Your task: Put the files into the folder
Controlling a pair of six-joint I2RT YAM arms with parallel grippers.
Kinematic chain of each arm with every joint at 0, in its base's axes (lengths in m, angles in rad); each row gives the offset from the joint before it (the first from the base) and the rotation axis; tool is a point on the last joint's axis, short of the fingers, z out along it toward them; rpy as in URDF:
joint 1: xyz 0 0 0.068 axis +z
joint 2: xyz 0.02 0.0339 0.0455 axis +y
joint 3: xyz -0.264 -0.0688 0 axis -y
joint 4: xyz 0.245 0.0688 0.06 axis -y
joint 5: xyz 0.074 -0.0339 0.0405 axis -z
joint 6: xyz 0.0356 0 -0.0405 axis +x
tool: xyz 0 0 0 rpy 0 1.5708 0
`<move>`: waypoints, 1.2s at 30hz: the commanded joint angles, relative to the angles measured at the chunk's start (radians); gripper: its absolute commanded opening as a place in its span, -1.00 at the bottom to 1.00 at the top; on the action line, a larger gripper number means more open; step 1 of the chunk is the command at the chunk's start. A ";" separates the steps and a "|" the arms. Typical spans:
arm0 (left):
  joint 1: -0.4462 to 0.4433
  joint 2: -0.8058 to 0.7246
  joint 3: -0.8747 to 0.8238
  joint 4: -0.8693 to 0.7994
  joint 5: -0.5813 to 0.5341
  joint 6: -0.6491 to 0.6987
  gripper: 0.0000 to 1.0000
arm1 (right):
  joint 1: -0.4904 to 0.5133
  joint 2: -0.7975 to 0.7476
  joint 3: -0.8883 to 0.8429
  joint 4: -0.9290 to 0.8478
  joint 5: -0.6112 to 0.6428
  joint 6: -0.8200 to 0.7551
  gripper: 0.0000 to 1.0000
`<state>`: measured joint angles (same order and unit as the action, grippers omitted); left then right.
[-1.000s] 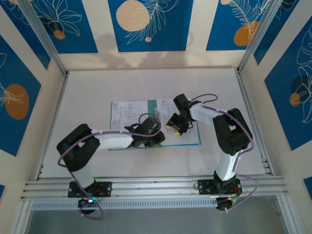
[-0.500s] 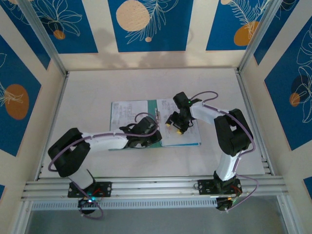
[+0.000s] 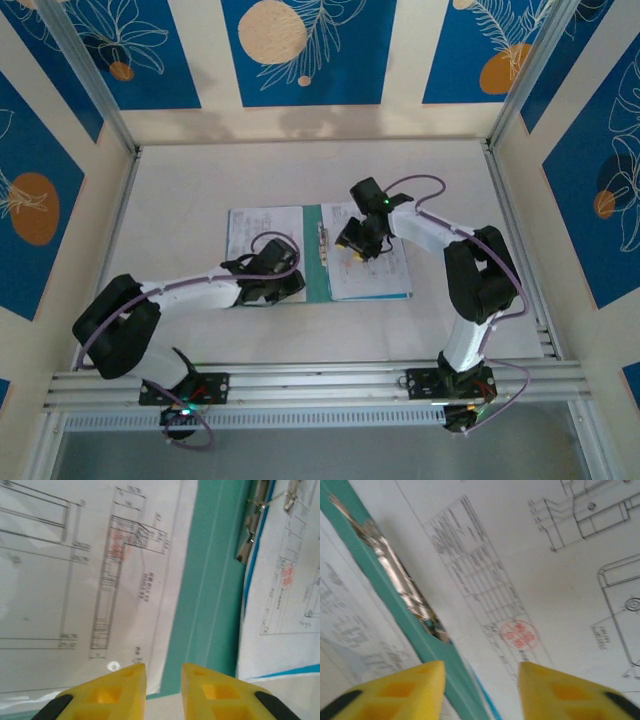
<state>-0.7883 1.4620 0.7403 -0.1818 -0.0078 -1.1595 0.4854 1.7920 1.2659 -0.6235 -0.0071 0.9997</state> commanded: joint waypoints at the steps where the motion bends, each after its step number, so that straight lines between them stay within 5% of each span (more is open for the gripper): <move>1: 0.032 -0.017 -0.036 -0.054 0.006 0.027 -0.63 | 0.003 0.065 0.117 0.012 -0.010 -0.067 -0.46; 7: 0.058 -0.004 -0.070 -0.064 -0.004 0.038 -0.70 | -0.008 0.230 0.328 -0.016 -0.030 -0.134 -0.84; 13: 0.069 0.006 -0.100 -0.059 -0.009 0.036 -0.76 | -0.015 0.378 0.526 -0.044 -0.070 -0.199 -1.00; 36: 0.071 0.019 -0.133 -0.020 0.002 0.020 -0.80 | -0.048 0.592 0.708 -0.048 -0.200 -0.239 -1.00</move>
<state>-0.7265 1.4616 0.6304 -0.1757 -0.0082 -1.1423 0.4370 2.3493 1.9488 -0.6445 -0.1684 0.7662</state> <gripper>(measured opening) 0.101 0.063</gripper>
